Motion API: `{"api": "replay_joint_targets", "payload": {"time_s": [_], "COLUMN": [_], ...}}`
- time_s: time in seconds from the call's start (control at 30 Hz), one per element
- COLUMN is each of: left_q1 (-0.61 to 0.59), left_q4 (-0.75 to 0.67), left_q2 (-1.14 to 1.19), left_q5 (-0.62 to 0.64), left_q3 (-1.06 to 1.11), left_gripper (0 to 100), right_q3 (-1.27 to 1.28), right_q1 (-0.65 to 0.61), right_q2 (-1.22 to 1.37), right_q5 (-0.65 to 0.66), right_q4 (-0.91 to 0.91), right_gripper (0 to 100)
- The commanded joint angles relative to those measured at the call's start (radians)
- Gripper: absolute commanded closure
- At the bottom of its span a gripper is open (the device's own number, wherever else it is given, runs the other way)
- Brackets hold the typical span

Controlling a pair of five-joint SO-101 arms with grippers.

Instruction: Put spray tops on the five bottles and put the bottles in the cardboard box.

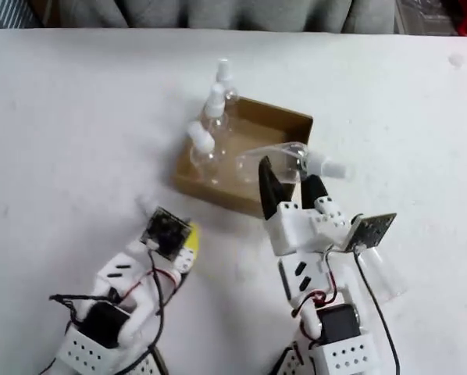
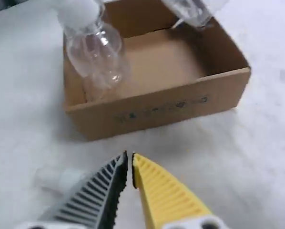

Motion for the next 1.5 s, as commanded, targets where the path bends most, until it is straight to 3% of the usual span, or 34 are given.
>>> {"api": "replay_joint_targets", "payload": {"time_s": [0.0, 0.2, 0.4, 0.73, 1.0, 1.13, 1.47], "left_q1": [-0.099, -0.186, -0.18, -0.18, -0.185, -0.188, -0.189], "left_q4": [0.008, 0.061, 0.126, 0.127, 0.127, 0.127, 0.127], "left_q2": [-0.008, -0.007, -0.007, -0.005, -0.005, -0.005, -0.005], "left_q5": [-0.008, -0.009, -0.011, -0.011, -0.012, -0.107, -0.147], "left_q3": [-0.003, -0.003, -0.003, -0.003, -0.003, -0.003, -0.003], "left_gripper": [98, 98, 98, 98, 98, 98, 98], "right_q3": [0.009, 0.002, -0.038, -0.195, -0.33, -0.384, -0.557], "right_q1": [0.047, 0.054, -0.028, -0.053, -0.051, -0.05, 0.074], "right_q2": [-0.004, -0.002, 0.001, 0.028, 0.372, 0.533, 0.934], "right_q5": [0.066, 0.103, 0.261, 0.267, 0.267, 0.267, 0.267], "right_q4": [-0.03, -0.068, -0.107, 0.022, -0.022, -0.09, -0.211], "right_gripper": [98.2, 98.2, 98.2, 98.2, 98.2, 98.2, 98.2]}}
